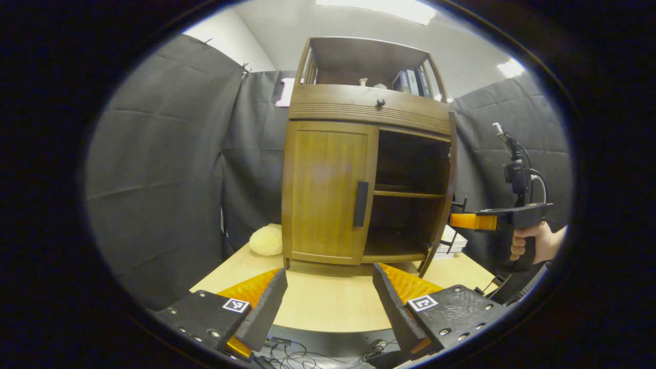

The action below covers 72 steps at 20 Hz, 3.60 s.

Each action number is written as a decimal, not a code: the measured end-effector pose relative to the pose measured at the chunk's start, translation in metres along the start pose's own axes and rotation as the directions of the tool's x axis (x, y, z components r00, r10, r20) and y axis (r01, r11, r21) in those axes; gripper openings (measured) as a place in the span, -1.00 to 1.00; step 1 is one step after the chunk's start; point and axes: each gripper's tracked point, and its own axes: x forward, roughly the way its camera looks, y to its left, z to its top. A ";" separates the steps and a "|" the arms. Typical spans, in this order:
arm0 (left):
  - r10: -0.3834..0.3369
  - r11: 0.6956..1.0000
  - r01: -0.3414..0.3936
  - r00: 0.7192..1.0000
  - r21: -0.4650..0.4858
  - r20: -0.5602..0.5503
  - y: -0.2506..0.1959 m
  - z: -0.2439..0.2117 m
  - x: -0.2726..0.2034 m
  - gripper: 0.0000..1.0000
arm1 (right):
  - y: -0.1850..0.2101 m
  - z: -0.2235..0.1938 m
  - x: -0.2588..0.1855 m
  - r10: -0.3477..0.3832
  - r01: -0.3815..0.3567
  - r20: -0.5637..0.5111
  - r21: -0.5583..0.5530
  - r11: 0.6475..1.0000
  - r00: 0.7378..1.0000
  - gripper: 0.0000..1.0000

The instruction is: Open the right door of the double-door shoe cabinet with the right hand, and open the left door with the left hand.

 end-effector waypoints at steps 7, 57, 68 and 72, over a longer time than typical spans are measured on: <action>-0.080 0.997 0.080 0.997 0.012 -0.010 -0.006 0.002 0.004 0.94 | -0.036 -0.012 -0.030 -0.075 0.074 0.010 0.030 0.997 0.997 -0.84; -0.191 0.982 0.191 0.982 0.005 0.008 -0.001 0.035 0.070 0.94 | -0.015 0.015 -0.086 -0.171 0.160 0.082 0.128 0.979 0.982 -1.00; -0.148 0.988 0.146 0.988 0.049 0.050 -0.007 0.086 0.164 0.94 | 0.005 0.023 0.011 -0.121 0.115 0.067 0.084 0.990 0.990 0.69; -0.153 0.986 0.149 0.987 0.068 0.056 -0.015 0.101 0.210 0.93 | 0.000 0.026 0.034 -0.120 0.113 0.058 0.105 0.988 0.991 0.86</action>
